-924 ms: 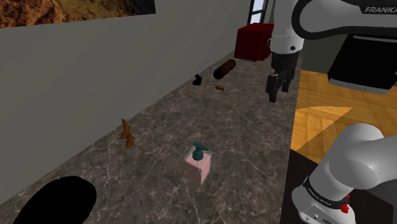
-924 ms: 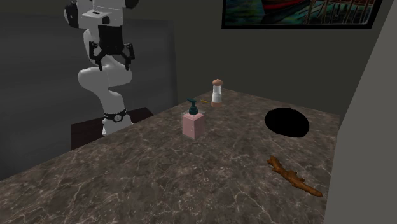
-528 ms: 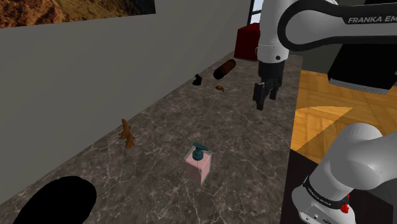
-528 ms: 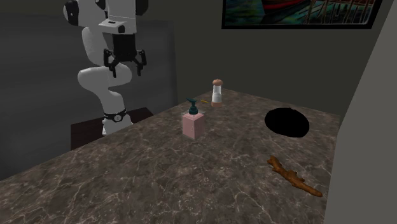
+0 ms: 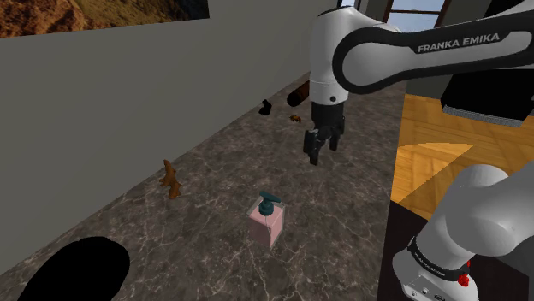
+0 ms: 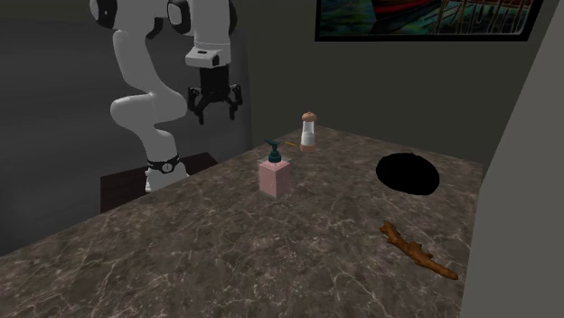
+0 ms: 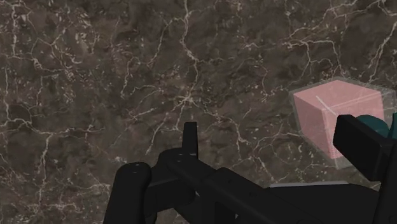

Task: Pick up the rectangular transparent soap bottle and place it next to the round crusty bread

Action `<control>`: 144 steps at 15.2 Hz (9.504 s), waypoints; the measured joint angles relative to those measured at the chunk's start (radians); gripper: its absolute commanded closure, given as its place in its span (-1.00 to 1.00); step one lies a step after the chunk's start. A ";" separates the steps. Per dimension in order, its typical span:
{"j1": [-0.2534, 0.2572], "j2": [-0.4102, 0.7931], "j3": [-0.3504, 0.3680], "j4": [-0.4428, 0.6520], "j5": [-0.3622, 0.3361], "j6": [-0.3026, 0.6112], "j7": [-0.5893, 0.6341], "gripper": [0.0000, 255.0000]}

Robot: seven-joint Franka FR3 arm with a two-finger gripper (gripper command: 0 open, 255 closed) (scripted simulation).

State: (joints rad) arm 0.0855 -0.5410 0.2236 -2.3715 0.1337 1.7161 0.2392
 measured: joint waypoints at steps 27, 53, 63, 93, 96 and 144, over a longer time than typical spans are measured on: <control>0.073 0.474 0.195 0.136 0.021 0.410 0.204 -1.00; 0.069 0.406 0.183 0.248 0.034 0.235 0.202 1.00; 0.066 0.380 0.174 0.356 0.036 0.102 0.209 1.00; 0.092 0.492 0.214 0.800 -0.007 -0.227 0.333 1.00; 0.129 0.569 0.255 0.842 -0.039 -0.191 0.407 1.00; 0.431 1.135 0.311 0.996 -0.321 0.181 0.745 1.00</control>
State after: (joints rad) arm 0.5162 0.5940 0.5347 -1.3755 -0.1872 1.8975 0.9842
